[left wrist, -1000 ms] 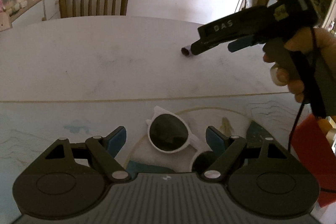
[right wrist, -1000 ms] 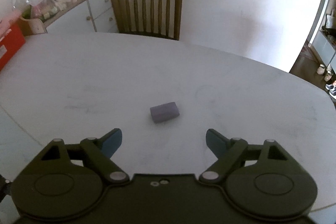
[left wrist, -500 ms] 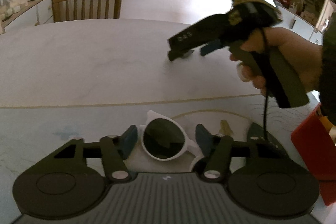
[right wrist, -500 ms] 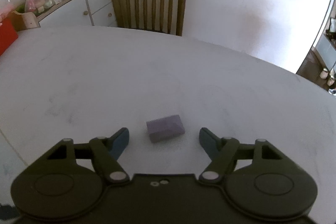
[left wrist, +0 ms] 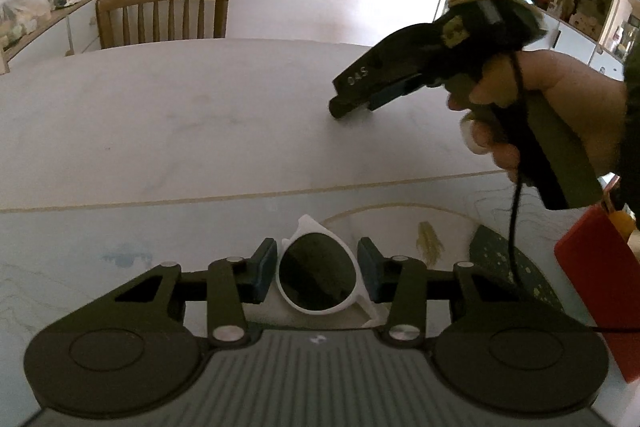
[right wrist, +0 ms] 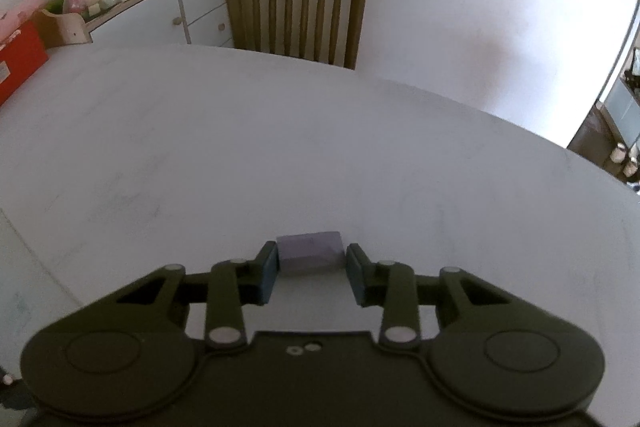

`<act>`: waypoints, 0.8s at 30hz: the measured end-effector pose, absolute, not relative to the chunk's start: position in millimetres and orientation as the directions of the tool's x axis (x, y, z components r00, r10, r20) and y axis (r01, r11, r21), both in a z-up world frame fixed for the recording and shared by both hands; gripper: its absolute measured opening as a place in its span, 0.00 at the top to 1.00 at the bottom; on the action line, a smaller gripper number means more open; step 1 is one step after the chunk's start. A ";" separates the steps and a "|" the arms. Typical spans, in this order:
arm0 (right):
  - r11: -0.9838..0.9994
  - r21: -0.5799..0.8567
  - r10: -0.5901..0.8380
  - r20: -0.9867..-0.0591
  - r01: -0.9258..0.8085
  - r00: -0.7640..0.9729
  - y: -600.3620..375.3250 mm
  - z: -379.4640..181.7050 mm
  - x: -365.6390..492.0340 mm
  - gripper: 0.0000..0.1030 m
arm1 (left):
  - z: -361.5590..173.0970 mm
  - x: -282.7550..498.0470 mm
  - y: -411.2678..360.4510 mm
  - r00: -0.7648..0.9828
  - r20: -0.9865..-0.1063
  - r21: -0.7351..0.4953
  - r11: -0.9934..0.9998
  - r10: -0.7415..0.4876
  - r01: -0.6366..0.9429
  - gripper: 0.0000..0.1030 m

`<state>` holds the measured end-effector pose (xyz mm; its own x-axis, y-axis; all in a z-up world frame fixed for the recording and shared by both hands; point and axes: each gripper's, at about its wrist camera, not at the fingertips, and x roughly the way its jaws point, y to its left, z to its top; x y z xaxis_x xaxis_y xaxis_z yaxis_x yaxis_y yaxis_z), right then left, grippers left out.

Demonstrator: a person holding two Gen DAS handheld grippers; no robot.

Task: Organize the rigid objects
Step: 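Close left gripper on the white sunglasses while right gripper grasps the purple block, then carry the sunglasses in left gripper while right gripper drops the purple block into the red box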

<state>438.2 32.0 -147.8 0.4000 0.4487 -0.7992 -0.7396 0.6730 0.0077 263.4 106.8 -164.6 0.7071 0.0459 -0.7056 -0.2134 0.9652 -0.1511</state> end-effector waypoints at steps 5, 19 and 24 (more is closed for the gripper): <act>0.668 0.049 0.464 -0.808 -0.742 0.364 4.5 -130.3 414.0 0.66 | -161.9 255.9 105.2 0.700 -0.714 -0.164 0.963 0.033 -0.212 0.58; 0.687 0.134 0.489 -0.813 -0.714 0.317 -99.5 -87.6 334.3 0.66 | -143.3 226.2 76.3 0.701 -0.713 -0.166 0.973 -0.004 -0.163 0.60; 0.687 0.097 0.487 -0.797 -0.721 0.357 -133.5 -76.6 306.6 0.66 | -135.1 214.8 50.5 0.710 -0.703 -0.168 0.979 -0.035 -0.118 0.68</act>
